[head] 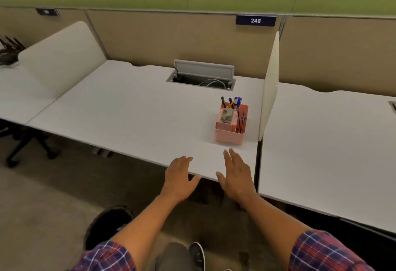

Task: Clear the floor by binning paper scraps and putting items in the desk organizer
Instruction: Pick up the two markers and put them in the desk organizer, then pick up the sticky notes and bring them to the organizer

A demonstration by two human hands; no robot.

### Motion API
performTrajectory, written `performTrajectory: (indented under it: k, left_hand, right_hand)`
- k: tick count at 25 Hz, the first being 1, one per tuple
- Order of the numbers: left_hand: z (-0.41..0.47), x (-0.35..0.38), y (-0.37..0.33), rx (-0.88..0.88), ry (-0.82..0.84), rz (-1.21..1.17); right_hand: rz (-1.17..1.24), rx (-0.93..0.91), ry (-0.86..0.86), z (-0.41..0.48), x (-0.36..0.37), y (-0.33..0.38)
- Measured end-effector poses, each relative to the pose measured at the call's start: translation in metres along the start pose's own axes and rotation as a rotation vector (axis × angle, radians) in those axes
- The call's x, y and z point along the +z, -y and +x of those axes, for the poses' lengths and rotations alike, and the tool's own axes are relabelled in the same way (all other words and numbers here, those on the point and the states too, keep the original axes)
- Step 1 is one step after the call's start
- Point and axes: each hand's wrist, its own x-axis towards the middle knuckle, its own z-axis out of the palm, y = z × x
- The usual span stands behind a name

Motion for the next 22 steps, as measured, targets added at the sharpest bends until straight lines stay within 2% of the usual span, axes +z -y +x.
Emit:
performTrajectory:
  k: [9, 15, 19, 22]
  left_hand:
    - [-0.123, 0.018, 0.101, -0.113, 0.063, 0.006]
    - [-0.182, 0.050, 0.200, -0.149, 0.198, 0.031]
    - [-0.207, 0.099, 0.261, -0.225, 0.242, -0.004]
    - [-0.211, 0.172, 0.308, -0.308, 0.284, -0.035]
  right_hand:
    - [-0.106, -0.026, 0.147, -0.121, 0.073, 0.040]
    - [-0.075, 0.122, 0.284, -0.190, 0.167, 0.072]
    - [-0.033, 0.180, 0.412, -0.222, 0.244, 0.072]
    - [-0.061, 0.173, 0.511, -0.228, 0.323, 0.048]
